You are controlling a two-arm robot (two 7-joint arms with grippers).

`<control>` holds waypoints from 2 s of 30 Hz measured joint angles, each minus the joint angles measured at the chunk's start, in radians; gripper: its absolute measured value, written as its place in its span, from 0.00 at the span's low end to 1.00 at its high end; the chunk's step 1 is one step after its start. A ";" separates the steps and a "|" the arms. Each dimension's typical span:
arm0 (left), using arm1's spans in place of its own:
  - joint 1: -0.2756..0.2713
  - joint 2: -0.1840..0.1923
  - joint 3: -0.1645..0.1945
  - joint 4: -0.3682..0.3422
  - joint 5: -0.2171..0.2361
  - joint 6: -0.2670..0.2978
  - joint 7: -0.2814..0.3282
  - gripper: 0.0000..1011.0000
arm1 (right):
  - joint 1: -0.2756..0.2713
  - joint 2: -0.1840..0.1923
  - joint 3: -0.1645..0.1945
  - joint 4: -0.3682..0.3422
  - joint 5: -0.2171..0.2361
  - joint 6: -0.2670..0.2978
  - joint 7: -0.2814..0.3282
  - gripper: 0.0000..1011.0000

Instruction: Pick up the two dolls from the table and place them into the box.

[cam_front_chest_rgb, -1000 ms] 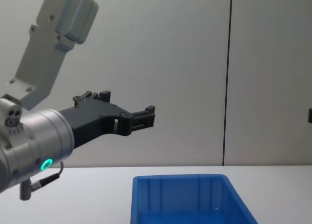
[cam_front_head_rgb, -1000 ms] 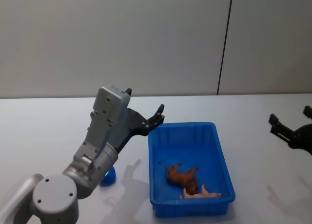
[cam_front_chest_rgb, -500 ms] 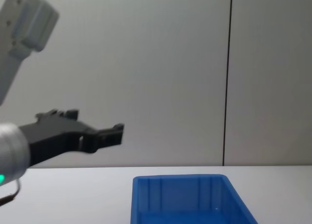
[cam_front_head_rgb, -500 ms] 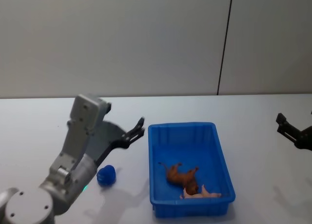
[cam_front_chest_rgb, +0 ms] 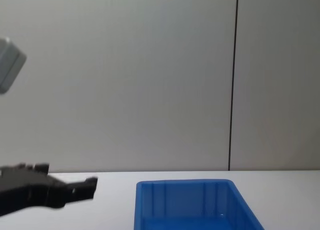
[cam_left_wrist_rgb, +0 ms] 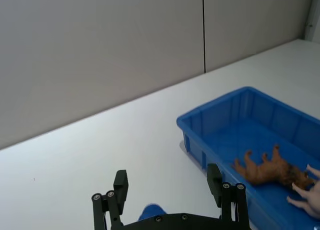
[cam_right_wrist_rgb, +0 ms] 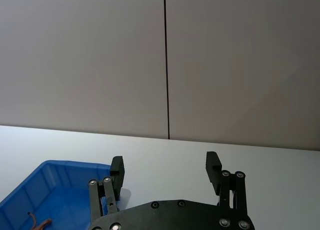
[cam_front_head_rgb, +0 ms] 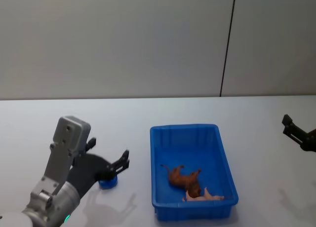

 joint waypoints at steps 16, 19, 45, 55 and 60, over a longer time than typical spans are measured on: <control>-0.010 -0.004 -0.009 0.106 -0.049 0.053 -0.110 0.99 | -0.002 0.001 0.002 -0.001 0.002 -0.003 -0.003 0.99; -0.028 -0.014 -0.011 0.139 -0.041 0.055 -0.139 0.99 | -0.003 0.001 0.002 -0.001 0.002 -0.003 -0.004 0.99; -0.147 -0.091 -0.011 0.364 0.025 0.081 -0.250 0.99 | -0.003 0.001 0.001 -0.001 0.002 -0.004 -0.005 0.99; -0.182 -0.118 -0.010 0.433 0.035 0.068 -0.256 0.99 | -0.003 0.001 0.001 -0.001 0.002 -0.004 -0.005 0.99; -0.194 -0.128 -0.010 0.456 0.036 0.064 -0.259 0.98 | -0.003 0.001 0.001 -0.001 0.002 -0.004 -0.005 0.99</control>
